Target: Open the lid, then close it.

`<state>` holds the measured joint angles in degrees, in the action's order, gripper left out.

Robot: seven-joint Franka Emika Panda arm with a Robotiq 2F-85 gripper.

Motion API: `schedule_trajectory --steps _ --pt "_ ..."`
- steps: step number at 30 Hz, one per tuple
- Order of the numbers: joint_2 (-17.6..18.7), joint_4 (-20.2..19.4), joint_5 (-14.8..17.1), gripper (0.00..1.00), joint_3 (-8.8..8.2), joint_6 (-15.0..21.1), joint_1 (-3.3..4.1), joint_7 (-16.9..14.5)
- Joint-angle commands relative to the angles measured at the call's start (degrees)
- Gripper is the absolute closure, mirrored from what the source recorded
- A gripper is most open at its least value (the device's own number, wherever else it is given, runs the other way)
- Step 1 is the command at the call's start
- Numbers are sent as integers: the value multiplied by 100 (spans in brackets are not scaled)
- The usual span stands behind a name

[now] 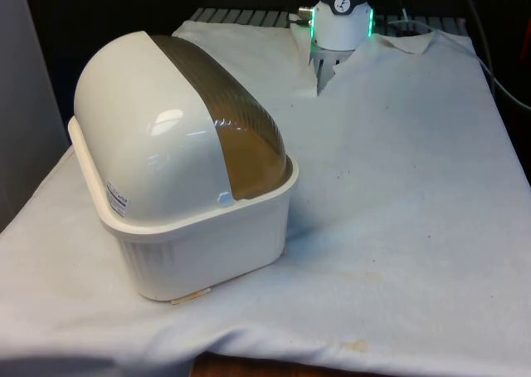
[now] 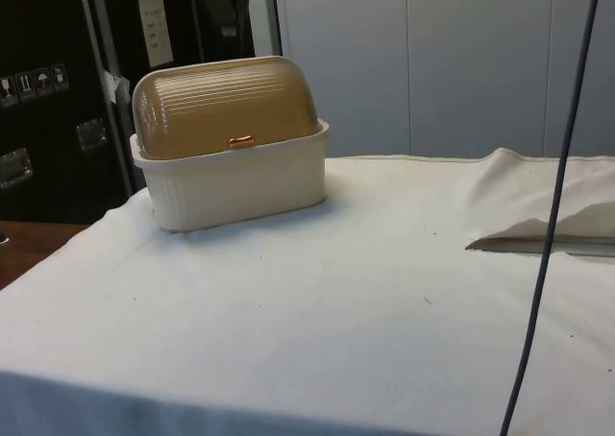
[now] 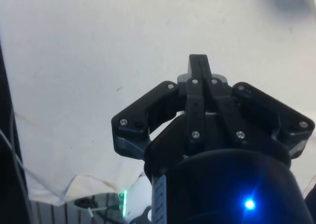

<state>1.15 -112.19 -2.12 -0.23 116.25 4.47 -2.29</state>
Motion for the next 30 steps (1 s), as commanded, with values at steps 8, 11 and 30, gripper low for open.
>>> schedule_trajectory --steps 8,11,30 --pt "0 -252 -109 100 80 470 11 0" --pt "-52 -413 -206 100 115 745 23 34" --pt "-92 -1129 -476 100 241 1919 34 40"
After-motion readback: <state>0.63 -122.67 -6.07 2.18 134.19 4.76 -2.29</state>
